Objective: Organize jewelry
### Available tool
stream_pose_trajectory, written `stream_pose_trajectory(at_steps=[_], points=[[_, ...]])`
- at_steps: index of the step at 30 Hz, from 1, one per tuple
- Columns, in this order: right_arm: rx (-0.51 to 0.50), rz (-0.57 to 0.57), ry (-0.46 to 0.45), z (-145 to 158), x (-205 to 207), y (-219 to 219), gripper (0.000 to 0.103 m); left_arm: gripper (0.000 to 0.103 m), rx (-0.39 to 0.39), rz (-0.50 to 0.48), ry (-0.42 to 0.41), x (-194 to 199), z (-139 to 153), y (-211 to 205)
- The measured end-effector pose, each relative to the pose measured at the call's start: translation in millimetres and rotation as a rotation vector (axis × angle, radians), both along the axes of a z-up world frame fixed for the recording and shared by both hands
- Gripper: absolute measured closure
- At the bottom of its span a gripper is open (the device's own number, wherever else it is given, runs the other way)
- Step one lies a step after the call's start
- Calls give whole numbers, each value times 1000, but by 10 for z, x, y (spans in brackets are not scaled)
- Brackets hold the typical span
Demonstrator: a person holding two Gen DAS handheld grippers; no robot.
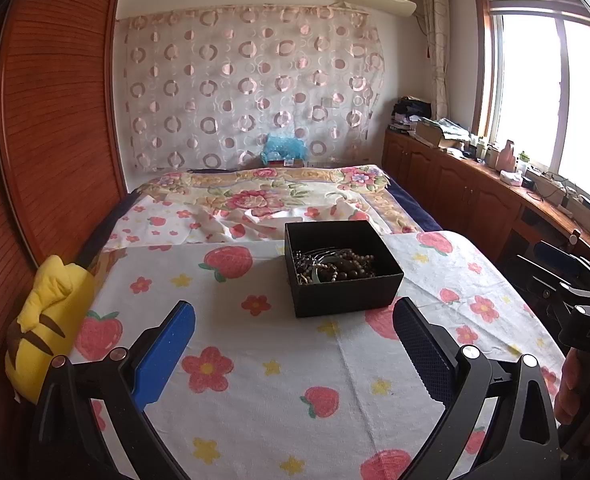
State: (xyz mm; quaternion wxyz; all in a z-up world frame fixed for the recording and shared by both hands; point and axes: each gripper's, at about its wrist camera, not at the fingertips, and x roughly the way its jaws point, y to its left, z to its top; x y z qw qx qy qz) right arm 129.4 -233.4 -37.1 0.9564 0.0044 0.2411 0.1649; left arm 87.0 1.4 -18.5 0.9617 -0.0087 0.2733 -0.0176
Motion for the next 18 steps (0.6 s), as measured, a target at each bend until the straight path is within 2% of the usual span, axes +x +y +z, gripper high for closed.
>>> stream_pose_trajectory(at_steps=[18], points=[[2, 0, 1, -2, 2, 0, 2, 7, 0, -2, -3, -15, 3, -62]])
